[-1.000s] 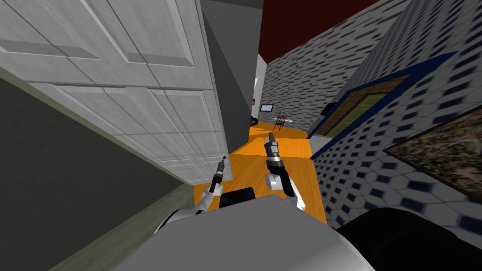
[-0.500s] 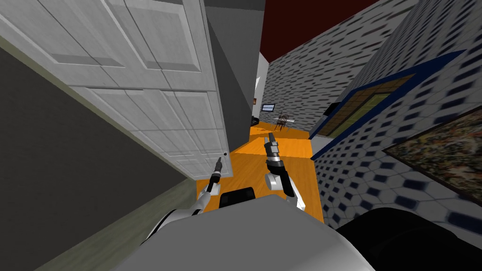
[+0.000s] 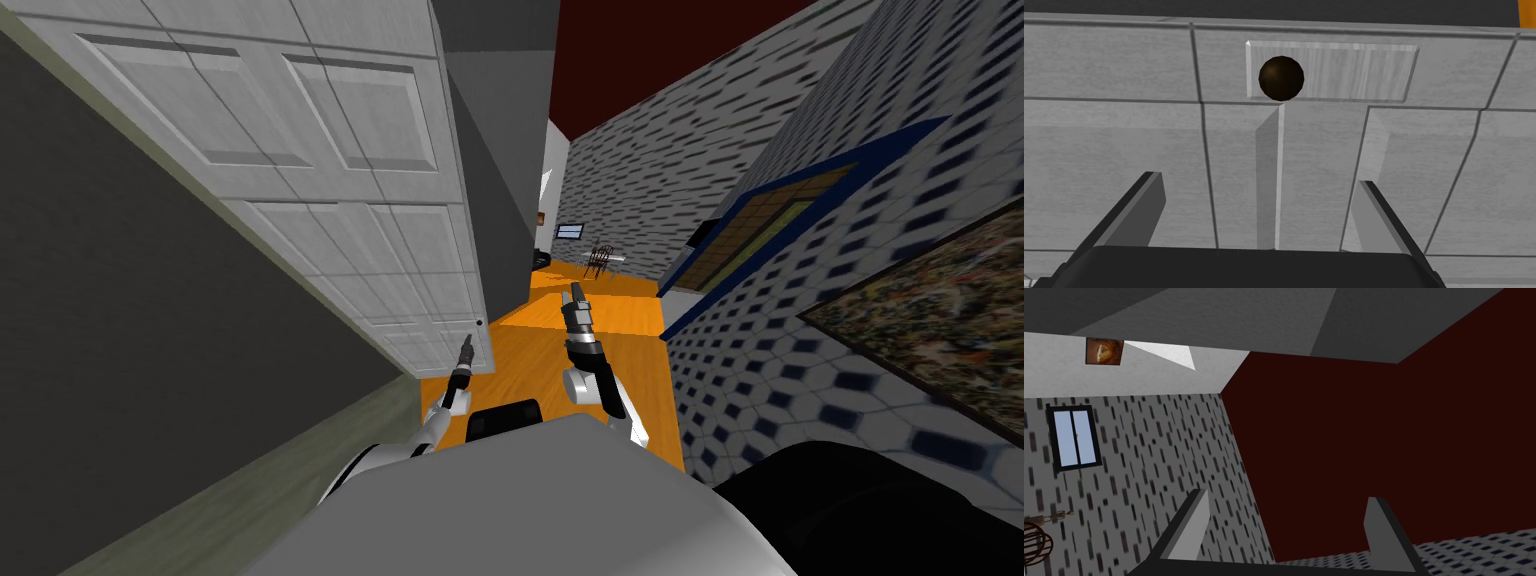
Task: Push the door open
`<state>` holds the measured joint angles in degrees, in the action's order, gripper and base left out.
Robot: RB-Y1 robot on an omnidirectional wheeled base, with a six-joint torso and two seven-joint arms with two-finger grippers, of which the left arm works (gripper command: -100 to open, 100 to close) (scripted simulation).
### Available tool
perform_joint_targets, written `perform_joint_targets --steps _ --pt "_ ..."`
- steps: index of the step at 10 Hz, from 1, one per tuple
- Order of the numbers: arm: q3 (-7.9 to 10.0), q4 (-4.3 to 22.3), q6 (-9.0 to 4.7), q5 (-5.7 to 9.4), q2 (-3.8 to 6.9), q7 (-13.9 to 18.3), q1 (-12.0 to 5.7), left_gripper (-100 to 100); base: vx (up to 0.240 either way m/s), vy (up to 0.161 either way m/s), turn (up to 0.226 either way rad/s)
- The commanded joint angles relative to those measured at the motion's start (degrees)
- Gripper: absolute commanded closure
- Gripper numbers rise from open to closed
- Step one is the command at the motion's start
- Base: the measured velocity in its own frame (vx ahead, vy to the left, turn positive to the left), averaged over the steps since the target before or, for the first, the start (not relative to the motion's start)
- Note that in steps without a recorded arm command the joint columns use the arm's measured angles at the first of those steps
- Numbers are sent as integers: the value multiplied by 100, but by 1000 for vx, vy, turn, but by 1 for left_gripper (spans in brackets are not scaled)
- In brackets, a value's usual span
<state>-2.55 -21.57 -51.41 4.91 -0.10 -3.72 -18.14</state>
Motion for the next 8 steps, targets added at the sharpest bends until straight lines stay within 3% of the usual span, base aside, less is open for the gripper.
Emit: perform_joint_targets --steps 1,4,5,7,8 --pt "9 -106 57 7 142 -1 25 -100 187 -27 -30" --pt "29 -101 33 21 187 -10 31 -100 176 -37 -16" --pt "37 -99 24 27 164 -13 33 -100 245 -25 -34" --pt "57 -94 1 42 -16 -22 39 -100 223 -42 -31" --pt "57 -31 1 42 -16 -22 39 -100 130 -19 16"
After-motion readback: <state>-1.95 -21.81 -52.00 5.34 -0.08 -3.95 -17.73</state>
